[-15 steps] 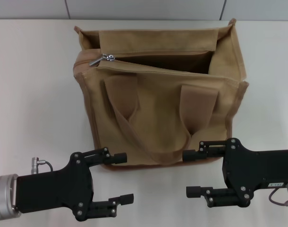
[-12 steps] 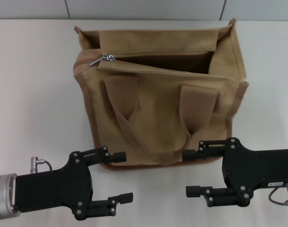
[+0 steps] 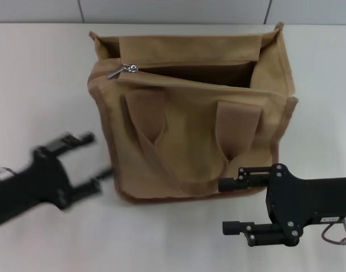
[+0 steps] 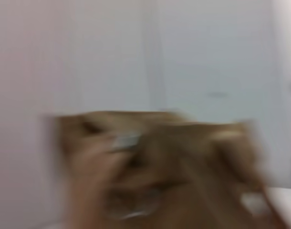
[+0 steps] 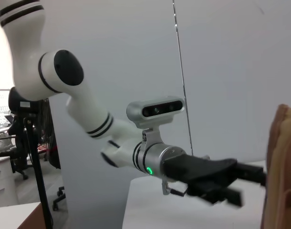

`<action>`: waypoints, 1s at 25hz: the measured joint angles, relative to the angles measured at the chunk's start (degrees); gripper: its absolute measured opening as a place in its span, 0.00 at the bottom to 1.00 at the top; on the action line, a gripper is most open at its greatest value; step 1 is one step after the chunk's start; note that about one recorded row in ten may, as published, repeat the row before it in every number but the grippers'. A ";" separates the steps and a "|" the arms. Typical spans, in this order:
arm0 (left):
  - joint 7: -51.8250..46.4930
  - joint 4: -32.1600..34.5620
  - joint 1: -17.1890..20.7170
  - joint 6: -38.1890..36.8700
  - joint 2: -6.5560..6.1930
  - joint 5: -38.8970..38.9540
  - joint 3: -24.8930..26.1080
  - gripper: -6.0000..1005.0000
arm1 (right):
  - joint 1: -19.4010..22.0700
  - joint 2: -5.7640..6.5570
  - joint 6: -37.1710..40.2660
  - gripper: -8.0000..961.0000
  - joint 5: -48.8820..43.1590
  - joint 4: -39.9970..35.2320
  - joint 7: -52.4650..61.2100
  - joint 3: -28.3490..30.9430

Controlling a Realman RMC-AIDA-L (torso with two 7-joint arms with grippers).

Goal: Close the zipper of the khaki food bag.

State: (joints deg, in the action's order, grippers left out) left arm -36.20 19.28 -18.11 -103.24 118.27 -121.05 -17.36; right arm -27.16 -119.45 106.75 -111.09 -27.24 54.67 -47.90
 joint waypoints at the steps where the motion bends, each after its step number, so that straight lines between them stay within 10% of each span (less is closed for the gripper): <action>1: 0.00 -0.03 1.02 1.36 -0.02 1.41 2.69 0.75 | 0.00 -0.04 -0.34 0.69 0.01 0.26 0.00 0.02; 6: 5.69 -7.42 1.81 11.07 0.44 7.58 12.95 0.75 | -0.98 -0.07 -1.36 0.68 0.11 1.99 -0.26 0.01; 25: 21.32 -21.95 -3.22 13.70 0.56 10.48 22.84 0.75 | -1.04 -0.08 -1.87 0.68 0.17 3.59 -0.79 0.68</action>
State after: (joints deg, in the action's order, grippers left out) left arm -14.89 -2.68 -21.32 -89.54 118.83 -110.58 5.48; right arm -28.20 -119.52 104.88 -110.91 -23.65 53.88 -47.22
